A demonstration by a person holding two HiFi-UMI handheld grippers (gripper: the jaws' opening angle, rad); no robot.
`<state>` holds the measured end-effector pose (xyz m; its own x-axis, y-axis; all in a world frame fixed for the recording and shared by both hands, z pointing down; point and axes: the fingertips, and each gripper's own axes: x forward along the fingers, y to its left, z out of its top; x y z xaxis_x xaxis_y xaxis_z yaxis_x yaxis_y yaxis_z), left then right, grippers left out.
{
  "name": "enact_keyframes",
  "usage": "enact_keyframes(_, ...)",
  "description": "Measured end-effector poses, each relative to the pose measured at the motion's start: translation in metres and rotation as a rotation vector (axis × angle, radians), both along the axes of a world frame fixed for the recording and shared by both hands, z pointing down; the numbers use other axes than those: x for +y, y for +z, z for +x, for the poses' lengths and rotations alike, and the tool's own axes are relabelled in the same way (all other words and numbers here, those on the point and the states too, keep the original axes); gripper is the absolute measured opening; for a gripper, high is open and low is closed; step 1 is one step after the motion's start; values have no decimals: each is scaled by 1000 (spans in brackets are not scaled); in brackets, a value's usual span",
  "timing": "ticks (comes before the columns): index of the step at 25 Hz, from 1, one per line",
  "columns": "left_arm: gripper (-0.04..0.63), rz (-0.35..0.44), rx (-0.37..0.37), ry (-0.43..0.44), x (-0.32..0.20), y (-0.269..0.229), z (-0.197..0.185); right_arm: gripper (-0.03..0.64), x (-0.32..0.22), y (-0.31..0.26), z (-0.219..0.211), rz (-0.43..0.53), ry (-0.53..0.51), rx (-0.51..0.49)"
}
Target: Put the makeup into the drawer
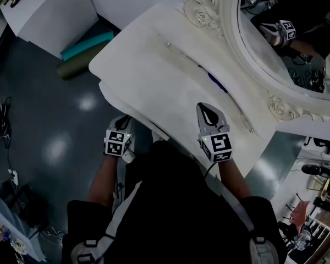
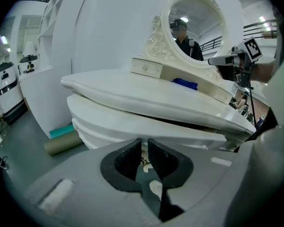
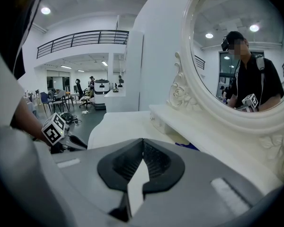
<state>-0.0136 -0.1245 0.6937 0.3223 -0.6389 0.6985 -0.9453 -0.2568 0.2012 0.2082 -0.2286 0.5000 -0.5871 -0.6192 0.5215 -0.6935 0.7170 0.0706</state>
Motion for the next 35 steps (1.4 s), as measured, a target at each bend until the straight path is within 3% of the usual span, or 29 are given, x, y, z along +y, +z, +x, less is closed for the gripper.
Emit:
enact_keyframes(7, 46, 56, 21, -44, -8, 0, 3, -1, 3, 3, 18, -7, 14, 22)
enact_keyframes(35, 37, 91, 91, -152, -41, -1, 22, -1, -2, 16, 63, -33, 27, 30)
